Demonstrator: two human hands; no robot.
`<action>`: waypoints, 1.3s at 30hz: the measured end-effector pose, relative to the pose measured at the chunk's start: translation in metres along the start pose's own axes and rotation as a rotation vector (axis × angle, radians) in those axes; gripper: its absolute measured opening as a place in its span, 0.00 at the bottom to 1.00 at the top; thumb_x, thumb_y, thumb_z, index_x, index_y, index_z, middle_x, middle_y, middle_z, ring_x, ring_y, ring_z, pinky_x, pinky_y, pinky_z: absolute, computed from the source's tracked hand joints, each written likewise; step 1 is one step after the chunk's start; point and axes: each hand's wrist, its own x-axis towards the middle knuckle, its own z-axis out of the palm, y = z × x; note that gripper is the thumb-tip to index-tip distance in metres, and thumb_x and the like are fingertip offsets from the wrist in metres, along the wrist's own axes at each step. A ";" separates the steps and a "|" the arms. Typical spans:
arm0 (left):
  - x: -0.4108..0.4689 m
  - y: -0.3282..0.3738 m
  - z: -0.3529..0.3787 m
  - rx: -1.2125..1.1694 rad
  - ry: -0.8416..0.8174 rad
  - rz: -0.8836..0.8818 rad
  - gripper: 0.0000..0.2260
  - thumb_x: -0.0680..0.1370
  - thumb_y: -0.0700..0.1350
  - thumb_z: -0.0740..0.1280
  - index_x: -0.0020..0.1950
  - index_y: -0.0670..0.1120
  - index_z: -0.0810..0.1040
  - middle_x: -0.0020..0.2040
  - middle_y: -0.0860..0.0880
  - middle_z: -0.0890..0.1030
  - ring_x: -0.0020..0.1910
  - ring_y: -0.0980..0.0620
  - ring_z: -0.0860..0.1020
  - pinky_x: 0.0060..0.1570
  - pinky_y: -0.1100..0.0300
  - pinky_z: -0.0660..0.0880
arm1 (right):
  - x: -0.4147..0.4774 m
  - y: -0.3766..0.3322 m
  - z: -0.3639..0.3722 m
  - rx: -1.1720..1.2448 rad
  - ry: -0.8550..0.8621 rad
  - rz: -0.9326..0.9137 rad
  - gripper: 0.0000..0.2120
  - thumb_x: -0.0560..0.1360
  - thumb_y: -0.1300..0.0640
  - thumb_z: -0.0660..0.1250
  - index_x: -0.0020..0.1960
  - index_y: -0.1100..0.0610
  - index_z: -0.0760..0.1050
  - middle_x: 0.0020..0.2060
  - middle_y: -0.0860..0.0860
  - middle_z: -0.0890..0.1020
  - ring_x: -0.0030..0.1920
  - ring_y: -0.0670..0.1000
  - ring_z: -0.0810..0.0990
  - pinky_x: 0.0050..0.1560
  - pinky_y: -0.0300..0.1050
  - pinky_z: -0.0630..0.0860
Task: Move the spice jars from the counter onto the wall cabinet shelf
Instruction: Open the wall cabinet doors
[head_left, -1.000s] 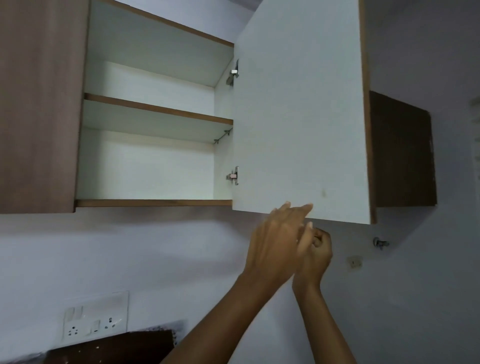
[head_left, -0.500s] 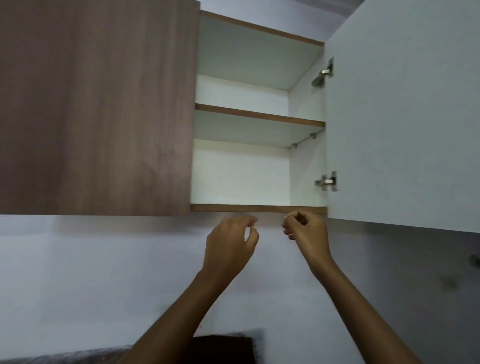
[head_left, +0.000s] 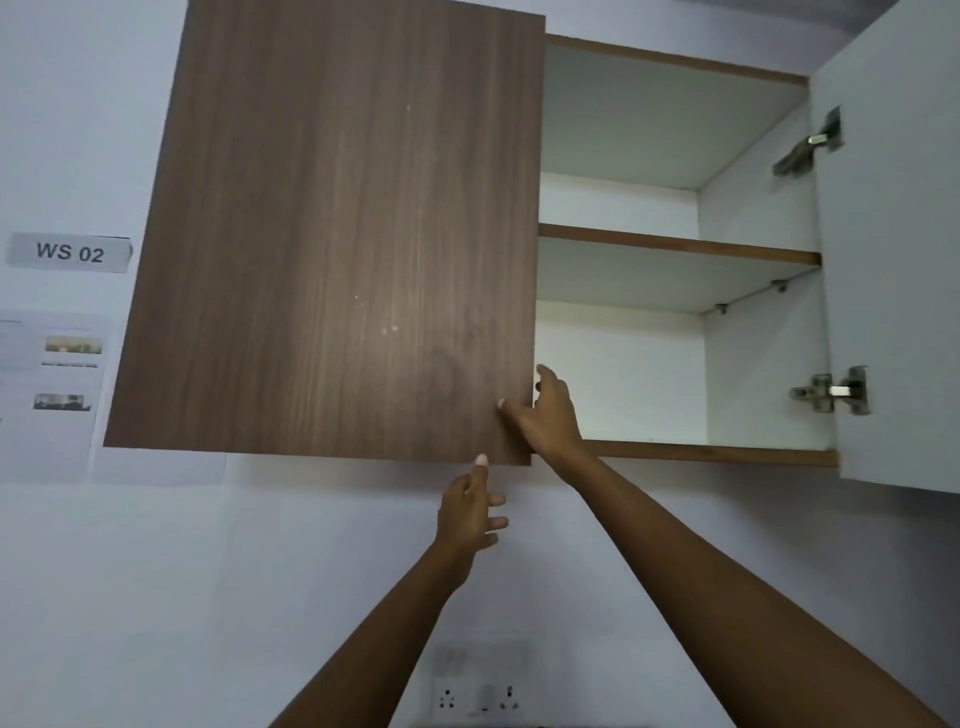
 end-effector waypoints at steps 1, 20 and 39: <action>0.007 0.002 -0.001 -0.094 -0.019 -0.023 0.22 0.80 0.59 0.55 0.66 0.45 0.68 0.59 0.43 0.78 0.52 0.43 0.79 0.44 0.54 0.77 | 0.007 -0.002 0.005 0.040 0.017 0.031 0.35 0.72 0.53 0.69 0.72 0.59 0.55 0.67 0.57 0.67 0.65 0.58 0.69 0.63 0.53 0.71; 0.010 -0.005 0.023 -0.369 0.044 0.111 0.18 0.79 0.53 0.60 0.64 0.44 0.72 0.59 0.44 0.79 0.43 0.50 0.81 0.40 0.61 0.79 | -0.002 -0.008 0.009 0.172 0.046 0.008 0.29 0.73 0.53 0.69 0.69 0.57 0.60 0.62 0.53 0.72 0.59 0.53 0.73 0.53 0.43 0.70; -0.106 0.039 -0.004 -0.277 0.043 0.087 0.19 0.80 0.55 0.58 0.61 0.44 0.75 0.51 0.47 0.83 0.42 0.51 0.80 0.36 0.63 0.78 | -0.083 -0.084 -0.028 0.096 0.083 -0.042 0.27 0.72 0.55 0.70 0.66 0.58 0.65 0.61 0.54 0.75 0.60 0.56 0.75 0.57 0.52 0.75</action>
